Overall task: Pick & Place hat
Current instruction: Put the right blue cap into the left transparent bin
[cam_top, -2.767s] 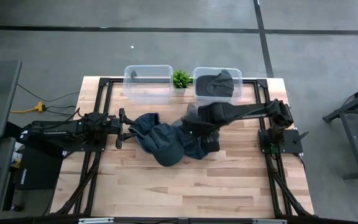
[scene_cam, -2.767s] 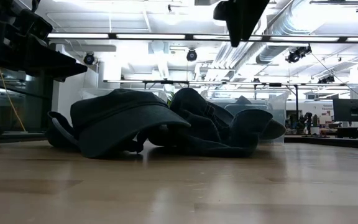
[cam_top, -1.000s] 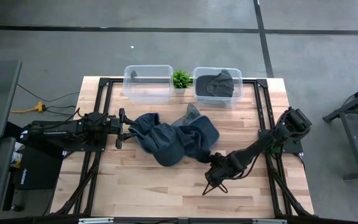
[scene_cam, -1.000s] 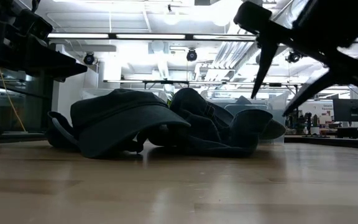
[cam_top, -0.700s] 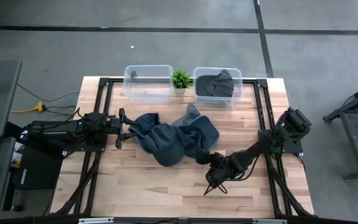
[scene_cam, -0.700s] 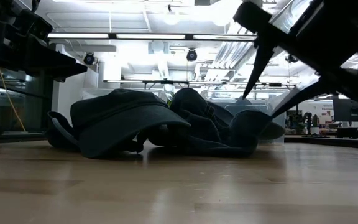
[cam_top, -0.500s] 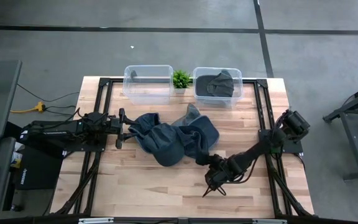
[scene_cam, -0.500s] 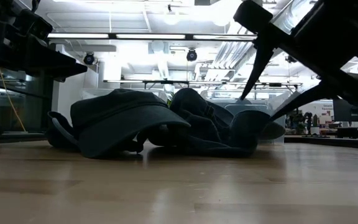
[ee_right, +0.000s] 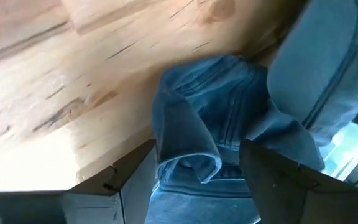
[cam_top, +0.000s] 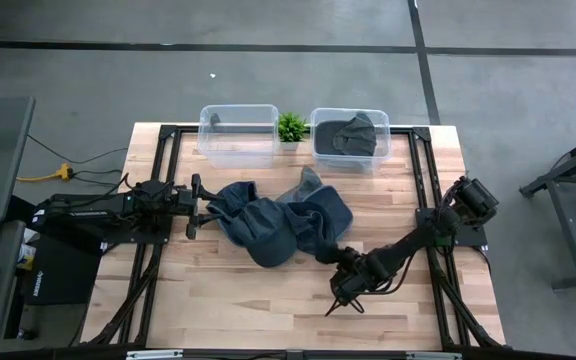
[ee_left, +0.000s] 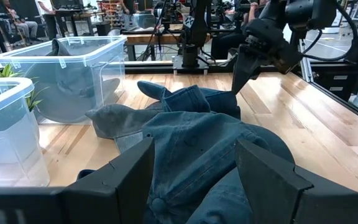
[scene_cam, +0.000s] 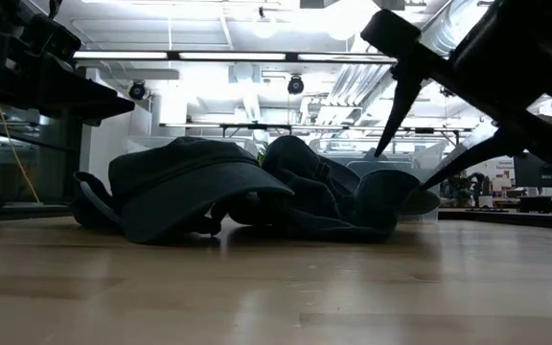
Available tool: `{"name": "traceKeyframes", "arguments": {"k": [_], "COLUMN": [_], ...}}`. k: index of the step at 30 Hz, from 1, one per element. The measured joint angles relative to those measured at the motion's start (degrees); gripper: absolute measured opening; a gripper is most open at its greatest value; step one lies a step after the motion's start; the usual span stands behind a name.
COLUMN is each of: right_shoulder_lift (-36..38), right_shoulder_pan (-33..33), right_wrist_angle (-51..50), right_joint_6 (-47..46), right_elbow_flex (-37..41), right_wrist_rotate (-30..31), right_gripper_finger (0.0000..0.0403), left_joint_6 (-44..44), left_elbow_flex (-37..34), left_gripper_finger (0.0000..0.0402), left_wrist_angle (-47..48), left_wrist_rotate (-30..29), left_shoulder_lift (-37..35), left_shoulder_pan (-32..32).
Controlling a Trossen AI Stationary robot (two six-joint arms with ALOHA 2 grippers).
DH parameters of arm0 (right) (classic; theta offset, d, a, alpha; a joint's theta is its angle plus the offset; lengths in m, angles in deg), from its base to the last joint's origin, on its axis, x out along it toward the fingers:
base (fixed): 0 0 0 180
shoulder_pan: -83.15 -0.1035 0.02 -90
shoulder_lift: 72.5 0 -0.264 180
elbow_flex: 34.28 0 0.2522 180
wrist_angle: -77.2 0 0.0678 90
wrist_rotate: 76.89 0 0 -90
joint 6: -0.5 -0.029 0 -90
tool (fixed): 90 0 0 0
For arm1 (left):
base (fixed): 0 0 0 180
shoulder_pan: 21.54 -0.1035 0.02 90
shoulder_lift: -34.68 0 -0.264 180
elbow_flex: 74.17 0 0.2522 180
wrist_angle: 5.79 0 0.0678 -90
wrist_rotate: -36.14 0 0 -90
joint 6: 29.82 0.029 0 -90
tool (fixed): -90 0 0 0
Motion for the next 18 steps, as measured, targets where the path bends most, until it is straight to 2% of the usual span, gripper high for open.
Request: {"name": "traceKeyframes", "arguments": {"k": [7,18], "right_shoulder_lift": [-2.14,-2.32], "right_shoulder_pan": [0.28,4.11], "right_wrist_angle": [1.88,0.22], "right_joint_6": [7.44,7.55], "right_elbow_flex": [0.0,-0.02], "right_wrist_rotate": [-0.01,0.9], "right_gripper_finger": [0.0225,0.0223], "left_joint_6": [0.0,0.0], "left_elbow_flex": [0.0,0.0], "left_gripper_finger": [0.0221,0.0221], "left_wrist_angle": [0.0,0.0], "left_wrist_rotate": [0.0,0.0], "left_shoulder_lift": [0.0,-0.02], "left_shoulder_pan": [0.0,0.02]}}
